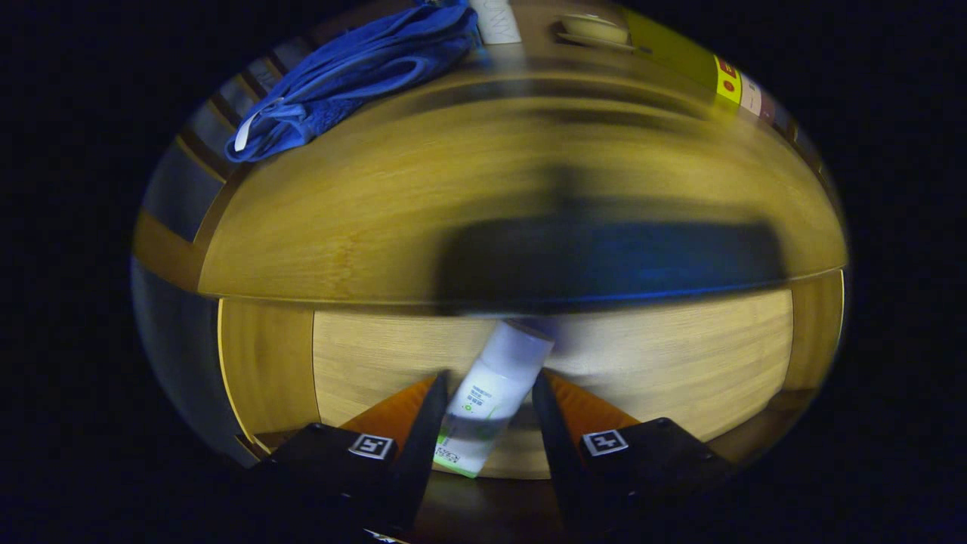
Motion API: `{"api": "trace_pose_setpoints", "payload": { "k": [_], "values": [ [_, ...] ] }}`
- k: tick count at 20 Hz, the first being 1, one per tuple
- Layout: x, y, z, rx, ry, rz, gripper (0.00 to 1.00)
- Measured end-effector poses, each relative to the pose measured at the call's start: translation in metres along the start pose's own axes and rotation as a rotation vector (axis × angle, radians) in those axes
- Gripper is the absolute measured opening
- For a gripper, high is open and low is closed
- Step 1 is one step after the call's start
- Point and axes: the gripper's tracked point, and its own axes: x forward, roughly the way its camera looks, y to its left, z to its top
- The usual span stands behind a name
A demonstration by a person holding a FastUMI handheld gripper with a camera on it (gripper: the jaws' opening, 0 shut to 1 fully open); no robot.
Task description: Pull open the drawer, take out the items inside it, and place them on the countertop above the cabinet.
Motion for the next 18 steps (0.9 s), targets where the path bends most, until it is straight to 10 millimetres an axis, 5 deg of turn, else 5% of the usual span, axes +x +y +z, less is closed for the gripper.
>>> {"api": "trace_pose_setpoints", "payload": {
  "k": [3, 7, 13, 14, 18],
  "values": [
    [-0.001, 0.003, 0.001, -0.021, -0.02, 0.018, 0.53],
    [-0.033, -0.002, 0.002, -0.101, -0.085, 0.036, 0.41],
    [-0.103, 0.0, 0.007, -0.148, -0.185, 0.094, 0.41],
    [-0.099, -0.001, 0.009, -0.17, -0.213, 0.084, 0.41],
    [-0.142, -0.001, 0.014, -0.188, -0.31, 0.101, 0.4]
  ]
}}
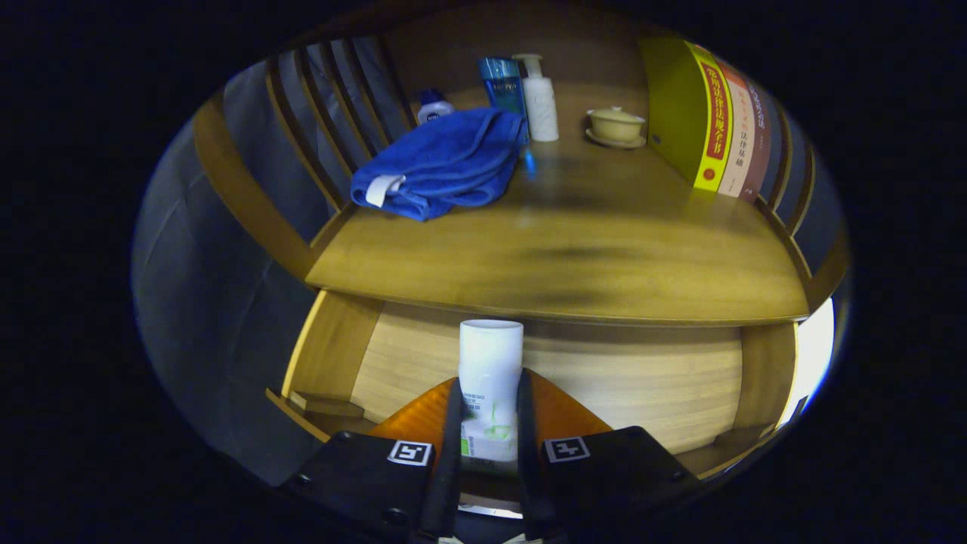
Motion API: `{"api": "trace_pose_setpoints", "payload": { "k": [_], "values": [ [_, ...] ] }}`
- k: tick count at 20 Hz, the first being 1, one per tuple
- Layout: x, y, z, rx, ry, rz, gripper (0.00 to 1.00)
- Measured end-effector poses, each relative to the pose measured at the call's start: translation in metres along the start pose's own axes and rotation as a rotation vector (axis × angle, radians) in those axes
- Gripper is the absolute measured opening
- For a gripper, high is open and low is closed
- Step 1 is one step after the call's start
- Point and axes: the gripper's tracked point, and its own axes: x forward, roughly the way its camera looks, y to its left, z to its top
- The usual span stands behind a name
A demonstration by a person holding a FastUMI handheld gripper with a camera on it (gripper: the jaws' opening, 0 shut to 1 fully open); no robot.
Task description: Pull open the drawer, take out the items inside it, and place them on the countertop above the cabinet.
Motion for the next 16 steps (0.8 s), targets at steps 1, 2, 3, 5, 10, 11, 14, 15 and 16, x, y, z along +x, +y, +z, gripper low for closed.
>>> {"api": "trace_pose_setpoints", "payload": {
  "k": [1, 2, 3, 5, 10, 11, 14, 15, 16],
  "values": [
    [-0.011, 0.0, 0.013, 0.0, -0.042, 0.01, 0.41],
    [-0.019, -0.003, 0.029, -0.001, -0.088, 0.015, 0.4],
    [-0.029, -0.006, 0.049, 0.006, -0.142, 0.01, 0.4],
    [-0.037, -0.018, 0.09, 0.013, -0.259, -0.015, 0.4],
    [-0.012, -0.055, 0.145, 0.046, -0.332, -0.106, 0.4],
    [-0.005, -0.059, 0.151, 0.064, -0.332, -0.111, 0.4],
    [0.017, -0.06, 0.164, 0.05, -0.313, -0.116, 0.4],
    [0.023, -0.061, 0.166, 0.036, -0.308, -0.122, 0.42],
    [0.032, -0.06, 0.166, 0.036, -0.294, -0.127, 0.44]
  ]
}}
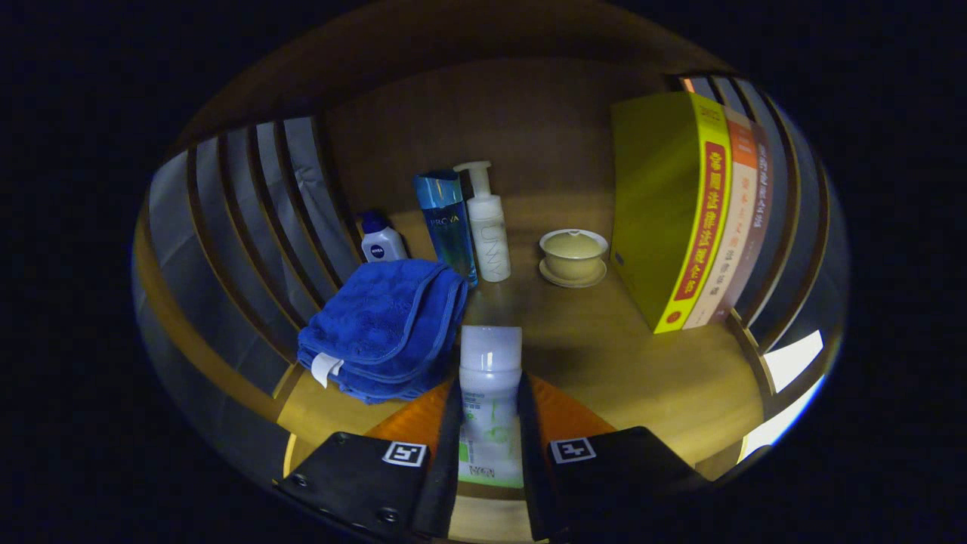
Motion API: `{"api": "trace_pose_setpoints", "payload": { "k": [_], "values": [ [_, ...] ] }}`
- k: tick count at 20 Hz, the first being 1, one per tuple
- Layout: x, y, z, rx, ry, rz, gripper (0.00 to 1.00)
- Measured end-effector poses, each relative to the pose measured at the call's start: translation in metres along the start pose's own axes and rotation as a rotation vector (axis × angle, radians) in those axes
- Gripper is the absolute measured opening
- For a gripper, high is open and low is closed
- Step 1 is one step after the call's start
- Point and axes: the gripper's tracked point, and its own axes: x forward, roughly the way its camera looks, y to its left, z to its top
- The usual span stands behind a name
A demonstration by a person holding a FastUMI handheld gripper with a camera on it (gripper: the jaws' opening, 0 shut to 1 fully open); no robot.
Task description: Pull open the drawer, take out the items inside it, and place them on the countertop above the cabinet.
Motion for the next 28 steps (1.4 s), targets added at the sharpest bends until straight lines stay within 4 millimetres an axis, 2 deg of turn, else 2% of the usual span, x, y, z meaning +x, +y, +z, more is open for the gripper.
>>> {"api": "trace_pose_setpoints", "payload": {
  "k": [5, 7, 11, 14, 16, 18, 21, 24, 26, 28],
  "values": [
    [0.032, -0.006, -0.025, 0.052, 0.069, -0.047, 0.49],
    [0.037, -0.006, -0.021, 0.07, 0.041, -0.047, 0.5],
    [0.035, -0.009, -0.024, 0.062, 0.041, -0.056, 0.66],
    [0.02, -0.006, -0.02, 0.057, 0.02, -0.051, 0.8],
    [0.002, -0.001, -0.017, 0.057, -0.005, -0.038, 0.9],
    [-0.025, 0.007, -0.016, 0.066, -0.041, -0.019, 0.99],
    [-0.076, 0.011, -0.018, 0.0, -0.14, -0.014, 0.99],
    [-0.135, 0.017, -0.018, -0.077, -0.328, -0.027, 0.99],
    [-0.17, 0.023, -0.034, -0.077, -0.437, -0.018, 0.98],
    [-0.194, 0.026, -0.058, -0.083, -0.501, -0.003, 0.98]
  ]
}}
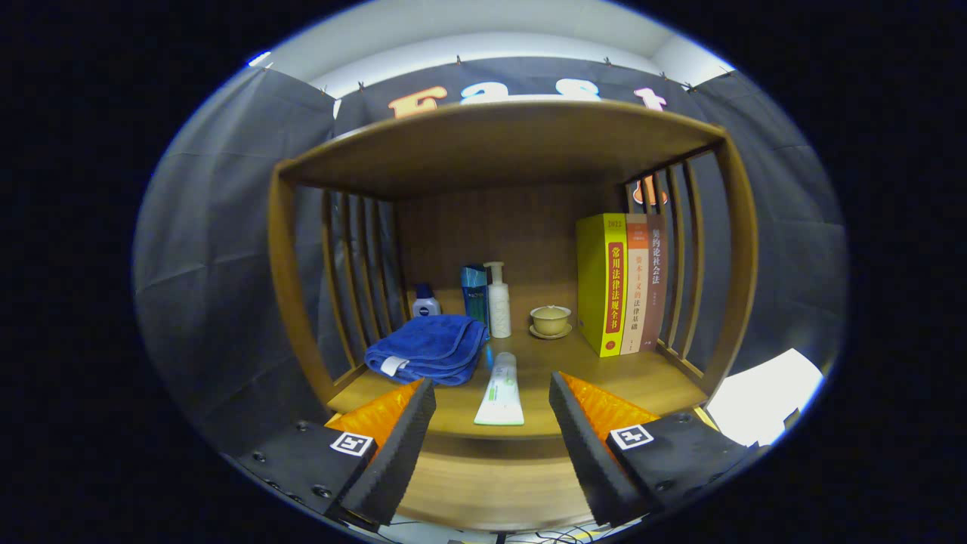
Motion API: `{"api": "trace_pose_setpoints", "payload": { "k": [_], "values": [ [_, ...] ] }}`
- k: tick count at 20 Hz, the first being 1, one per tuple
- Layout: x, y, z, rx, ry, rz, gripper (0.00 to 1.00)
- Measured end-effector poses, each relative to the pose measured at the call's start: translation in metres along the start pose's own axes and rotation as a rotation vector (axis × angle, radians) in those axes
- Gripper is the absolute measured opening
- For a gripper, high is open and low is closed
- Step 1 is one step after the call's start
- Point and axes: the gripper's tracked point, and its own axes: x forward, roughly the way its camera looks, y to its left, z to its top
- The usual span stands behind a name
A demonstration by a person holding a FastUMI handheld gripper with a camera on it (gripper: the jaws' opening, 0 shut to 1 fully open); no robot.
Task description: Pull open the drawer, take out the items inside it, and place them on the countertop above the cabinet.
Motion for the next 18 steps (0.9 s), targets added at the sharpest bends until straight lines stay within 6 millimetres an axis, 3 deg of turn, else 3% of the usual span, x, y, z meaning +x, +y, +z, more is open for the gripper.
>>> {"api": "trace_pose_setpoints", "payload": {
  "k": [4, 7, 11, 15, 18],
  "values": [
    [-0.048, -0.006, -0.046, -0.007, -0.084, -0.055, 0.98],
    [-0.066, 0.001, -0.088, -0.047, -0.109, -0.071, 0.98],
    [-0.088, 0.016, -0.129, -0.074, -0.125, -0.067, 0.98],
    [-0.084, 0.01, -0.164, -0.079, -0.095, -0.101, 0.98],
    [-0.069, -0.001, -0.172, -0.073, -0.089, -0.127, 0.98]
  ]
}}
